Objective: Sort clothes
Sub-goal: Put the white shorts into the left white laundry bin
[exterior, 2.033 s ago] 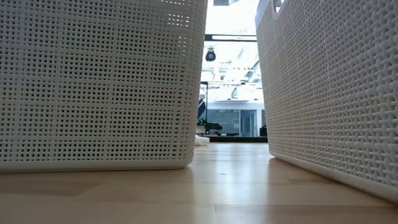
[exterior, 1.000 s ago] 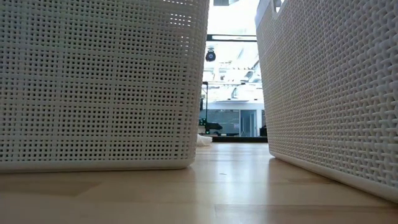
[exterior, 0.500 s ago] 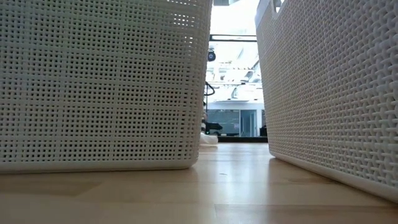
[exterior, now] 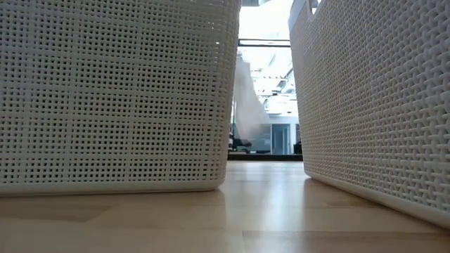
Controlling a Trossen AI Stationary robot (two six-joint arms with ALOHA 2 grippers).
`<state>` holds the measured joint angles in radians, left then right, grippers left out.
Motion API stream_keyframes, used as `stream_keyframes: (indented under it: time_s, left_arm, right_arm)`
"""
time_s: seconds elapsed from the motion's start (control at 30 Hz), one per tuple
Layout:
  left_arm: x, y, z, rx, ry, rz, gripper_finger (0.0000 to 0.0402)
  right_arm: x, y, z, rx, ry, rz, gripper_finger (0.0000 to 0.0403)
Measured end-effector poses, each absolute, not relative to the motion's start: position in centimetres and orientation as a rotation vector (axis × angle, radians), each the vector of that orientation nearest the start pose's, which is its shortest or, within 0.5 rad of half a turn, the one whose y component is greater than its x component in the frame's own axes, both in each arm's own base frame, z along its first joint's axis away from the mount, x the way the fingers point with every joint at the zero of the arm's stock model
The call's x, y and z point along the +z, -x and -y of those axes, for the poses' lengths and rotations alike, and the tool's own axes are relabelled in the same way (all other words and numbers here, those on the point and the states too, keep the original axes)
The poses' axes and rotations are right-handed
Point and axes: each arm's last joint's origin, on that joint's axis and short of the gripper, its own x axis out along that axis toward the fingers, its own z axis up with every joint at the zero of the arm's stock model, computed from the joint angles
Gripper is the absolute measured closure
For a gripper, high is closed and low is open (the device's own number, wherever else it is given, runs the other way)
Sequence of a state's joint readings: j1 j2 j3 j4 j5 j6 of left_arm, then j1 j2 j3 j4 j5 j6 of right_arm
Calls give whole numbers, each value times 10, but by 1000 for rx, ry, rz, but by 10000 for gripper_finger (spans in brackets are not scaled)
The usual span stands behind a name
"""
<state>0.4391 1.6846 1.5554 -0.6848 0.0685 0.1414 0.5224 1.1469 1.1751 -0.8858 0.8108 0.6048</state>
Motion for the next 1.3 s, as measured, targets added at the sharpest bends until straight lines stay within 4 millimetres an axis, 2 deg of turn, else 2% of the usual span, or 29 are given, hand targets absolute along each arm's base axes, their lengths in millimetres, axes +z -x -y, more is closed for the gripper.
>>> stream_keyframes:
  time_s: [0.07, 0.2, 0.33, 0.43, 0.53, 0.63, 0.77, 0.87, 0.97, 1.13, 1.3]
  left_arm:
    - [363, -316, -137, 282, 37, -669, 401]
    - [421, -277, -96, 212, -56, -452, 401]
    - [473, -233, -43, -18, -104, -168, 401]
    - [495, -201, -6, -186, -109, -32, 401]
    - [499, -175, 23, -341, -101, -34, 401]
    - [486, -161, 43, -371, -97, -170, 402]
    - [449, -165, 62, -103, -88, -358, 401]
    - [411, -173, 71, 92, -72, -488, 402]
    - [375, -174, 76, 172, 0, -576, 401]
    - [289, -176, 81, 293, 116, -772, 401]
    - [225, -174, 82, 268, 283, -817, 385]
  right_arm:
    - [345, -194, -90, -446, -50, -549, 183]
    - [347, -193, -93, -461, -41, -509, 183]
    - [347, -195, -95, -490, -19, -487, 183]
    - [346, -196, -95, -495, -15, -488, 183]
    - [345, -197, -96, -499, -10, -489, 183]
    - [344, -198, -97, -500, -8, -492, 183]
    - [341, -201, -99, -501, -1, -498, 183]
    - [339, -204, -101, -502, 0, -499, 183]
    - [337, -207, -102, -499, 1, -504, 183]
    - [335, -210, -104, -498, 6, -511, 183]
    - [338, -215, -107, -477, 10, -477, 183]
